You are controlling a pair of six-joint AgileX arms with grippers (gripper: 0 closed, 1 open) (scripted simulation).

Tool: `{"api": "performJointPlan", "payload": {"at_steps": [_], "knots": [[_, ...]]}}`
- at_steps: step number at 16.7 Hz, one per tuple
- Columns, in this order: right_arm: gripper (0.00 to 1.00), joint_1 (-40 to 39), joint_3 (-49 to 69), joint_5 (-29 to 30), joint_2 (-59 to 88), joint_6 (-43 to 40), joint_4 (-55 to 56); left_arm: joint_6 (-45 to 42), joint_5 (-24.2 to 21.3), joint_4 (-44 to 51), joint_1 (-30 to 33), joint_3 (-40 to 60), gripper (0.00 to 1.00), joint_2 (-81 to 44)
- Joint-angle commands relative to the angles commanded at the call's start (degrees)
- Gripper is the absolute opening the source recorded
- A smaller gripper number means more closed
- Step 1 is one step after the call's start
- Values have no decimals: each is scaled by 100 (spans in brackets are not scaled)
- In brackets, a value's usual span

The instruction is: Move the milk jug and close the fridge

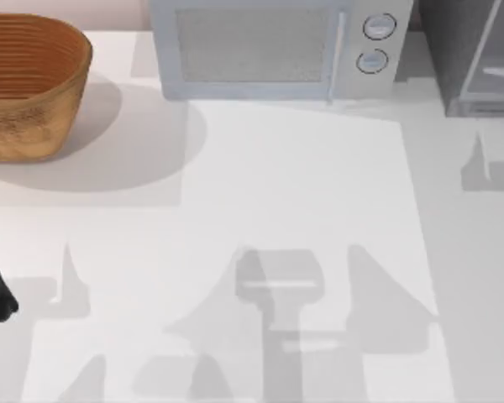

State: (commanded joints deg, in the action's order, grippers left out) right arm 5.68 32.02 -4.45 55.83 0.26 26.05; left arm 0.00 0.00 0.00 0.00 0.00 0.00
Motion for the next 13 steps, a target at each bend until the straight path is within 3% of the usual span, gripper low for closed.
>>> {"api": "performJointPlan", "payload": {"at_steps": [7, 13], "knots": [[100, -389, -2200, 302, -3969, -27, -1793, 0, 0, 0, 0, 0, 100, 0], [100, -562, -3169, 440, -5533, -26, -2578, 0, 0, 0, 0, 0, 100, 0]]}}
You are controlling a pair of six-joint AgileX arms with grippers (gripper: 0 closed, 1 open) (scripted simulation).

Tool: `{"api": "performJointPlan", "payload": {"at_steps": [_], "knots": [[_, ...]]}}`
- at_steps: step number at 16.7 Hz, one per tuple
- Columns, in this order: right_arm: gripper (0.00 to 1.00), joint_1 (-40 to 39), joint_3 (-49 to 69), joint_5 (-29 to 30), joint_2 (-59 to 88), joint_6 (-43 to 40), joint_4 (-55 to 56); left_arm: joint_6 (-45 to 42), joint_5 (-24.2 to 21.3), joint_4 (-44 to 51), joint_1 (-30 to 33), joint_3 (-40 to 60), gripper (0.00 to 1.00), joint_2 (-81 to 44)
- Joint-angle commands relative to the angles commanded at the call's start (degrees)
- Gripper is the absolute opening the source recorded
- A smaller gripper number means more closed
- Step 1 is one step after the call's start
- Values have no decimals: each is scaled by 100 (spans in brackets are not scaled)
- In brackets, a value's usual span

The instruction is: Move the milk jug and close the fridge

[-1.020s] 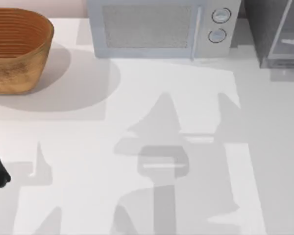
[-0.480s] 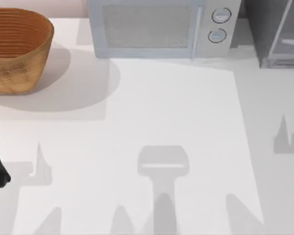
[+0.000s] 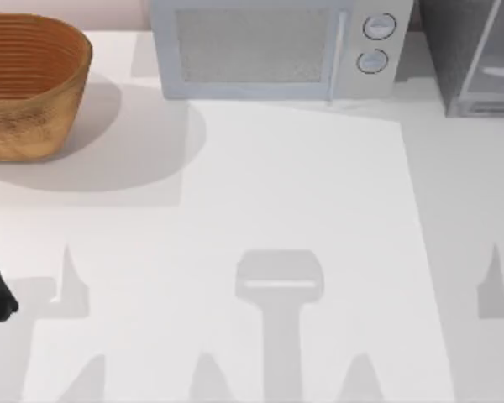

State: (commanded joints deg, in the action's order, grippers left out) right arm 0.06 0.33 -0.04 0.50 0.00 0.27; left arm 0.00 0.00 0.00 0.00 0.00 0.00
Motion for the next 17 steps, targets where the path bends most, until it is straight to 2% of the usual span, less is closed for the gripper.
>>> {"api": "performJointPlan", "payload": {"at_steps": [6, 9, 12, 17], "knots": [[100, 11, -15, 1, -35, 0, -25, 0, 0, 0, 0, 0, 100, 0], [100, 32, 222, 26, -319, 2, -397, 0, 0, 0, 0, 0, 100, 0], [100, 41, 707, 42, -908, -10, -1316, 0, 0, 0, 0, 0, 100, 0], [100, 17, 1787, 32, -2224, -48, -3765, 0, 0, 0, 0, 0, 100, 0]]}}
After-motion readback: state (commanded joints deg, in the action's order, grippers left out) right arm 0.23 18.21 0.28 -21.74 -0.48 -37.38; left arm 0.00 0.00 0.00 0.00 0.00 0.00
